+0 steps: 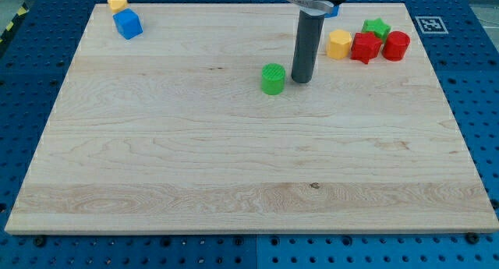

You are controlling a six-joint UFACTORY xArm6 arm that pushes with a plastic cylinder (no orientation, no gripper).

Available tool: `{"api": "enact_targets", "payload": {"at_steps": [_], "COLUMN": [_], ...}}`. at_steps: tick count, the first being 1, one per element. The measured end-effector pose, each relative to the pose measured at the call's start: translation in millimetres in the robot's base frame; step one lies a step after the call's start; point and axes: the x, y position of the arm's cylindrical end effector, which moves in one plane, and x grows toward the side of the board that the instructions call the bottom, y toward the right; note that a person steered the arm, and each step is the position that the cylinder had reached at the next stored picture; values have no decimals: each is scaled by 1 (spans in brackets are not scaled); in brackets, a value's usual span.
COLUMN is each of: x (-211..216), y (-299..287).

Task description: Move the arm towards the blue cube

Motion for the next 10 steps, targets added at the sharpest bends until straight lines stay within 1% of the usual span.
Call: {"api": "enact_targets", "payload": {"at_steps": [4,6,7,8,10], "x": [1,-56,-61,-81,-89], "y": [-41,-39,-46,-65,-85]}}
